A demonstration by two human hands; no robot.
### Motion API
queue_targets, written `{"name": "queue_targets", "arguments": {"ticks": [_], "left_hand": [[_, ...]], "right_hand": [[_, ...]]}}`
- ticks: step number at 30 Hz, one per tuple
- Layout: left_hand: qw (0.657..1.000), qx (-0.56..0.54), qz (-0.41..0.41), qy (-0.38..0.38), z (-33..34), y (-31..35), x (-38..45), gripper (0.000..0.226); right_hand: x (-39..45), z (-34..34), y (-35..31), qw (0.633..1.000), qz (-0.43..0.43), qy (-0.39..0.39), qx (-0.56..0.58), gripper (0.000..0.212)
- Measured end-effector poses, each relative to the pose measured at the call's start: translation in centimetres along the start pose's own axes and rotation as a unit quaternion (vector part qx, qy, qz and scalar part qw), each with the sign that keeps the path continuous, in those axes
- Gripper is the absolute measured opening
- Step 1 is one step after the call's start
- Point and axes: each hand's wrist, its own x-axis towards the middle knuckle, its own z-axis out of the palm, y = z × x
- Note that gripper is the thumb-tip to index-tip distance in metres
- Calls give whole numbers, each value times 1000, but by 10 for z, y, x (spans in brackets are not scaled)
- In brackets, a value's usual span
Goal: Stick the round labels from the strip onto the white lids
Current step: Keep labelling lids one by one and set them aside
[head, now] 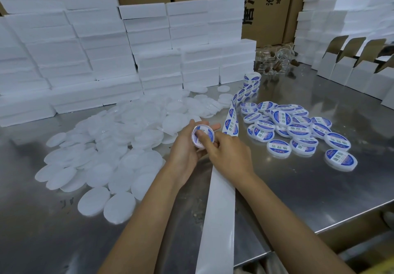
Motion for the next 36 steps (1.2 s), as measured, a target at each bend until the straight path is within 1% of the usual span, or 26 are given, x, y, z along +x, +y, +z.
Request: {"name": "queue_targets", "arguments": {"ticks": [1, 4, 5, 7, 9, 11, 12, 14, 16, 18, 20, 22, 24, 25, 26, 27, 29, 30, 32, 33, 34, 36], "left_hand": [[1000, 1, 5, -2, -1, 0, 0, 58], [1000, 8, 13, 3, -1, 0, 1, 25], [1000, 13, 13, 4, -1, -1, 1, 20], [999, 35, 16, 1, -2, -1, 2, 24], [993, 107, 45, 18, -2, -2, 1, 28], [968, 215, 105, 78, -4, -3, 1, 23], [955, 242, 132, 110, -5, -3, 2, 18], [948, 230, 153, 158, -7, -1, 2, 13], [945, 202, 161, 202, -10, 1, 2, 21], [942, 182, 166, 227, -11, 2, 1, 26], [943, 174, 165, 229, -9, 2, 0, 28], [947, 180, 151, 218, -6, 2, 0, 26], [960, 165, 124, 190, -4, 1, 0, 20], [966, 153, 106, 177, -3, 1, 0, 21], [970, 146, 90, 170, -3, 2, 0, 24], [972, 142, 80, 169, -3, 2, 0, 25], [972, 134, 72, 180, -6, 4, 0, 24], [972, 128, 70, 186, -8, 5, 1, 23], [971, 115, 66, 198, -10, 6, 2, 21], [970, 113, 65, 203, -11, 6, 2, 19], [970, 114, 64, 206, -12, 6, 3, 17], [970, 111, 65, 205, -13, 6, 3, 13]], "right_hand": [[0, -1, 0, 1000, 0, 1, 3, 58], [2, -2, -1, 999, 7, 20, 41, 57], [4, -2, -1, 998, 12, 27, 52, 55], [5, -1, 0, 996, 26, 45, 76, 52], [5, -3, 1, 992, 36, 57, 104, 48], [4, -5, 0, 990, 37, 49, 127, 45], [2, -5, 0, 989, 33, 41, 140, 45], [0, -6, -3, 988, 12, 15, 156, 48], [-3, -4, -7, 989, -18, -12, 145, 52], [-4, -4, -11, 988, -29, -28, 149, 56], [-2, -6, -10, 976, -23, -46, 212, 59], [1, -11, -9, 962, -1, -52, 266, 56], [5, -17, -5, 956, 46, -28, 290, 49], [9, -19, -2, 948, 85, -4, 306, 48], [13, -21, 3, 934, 142, 23, 328, 49], [19, -24, 10, 908, 209, 52, 359, 50], [29, -33, 28, 834, 318, 101, 439, 47], [32, -38, 37, 798, 347, 118, 478, 45], [37, -44, 50, 742, 368, 137, 543, 40], [38, -45, 55, 724, 369, 139, 566, 38], [39, -45, 57, 711, 370, 136, 582, 37], [41, -45, 59, 697, 372, 130, 599, 35]]}}
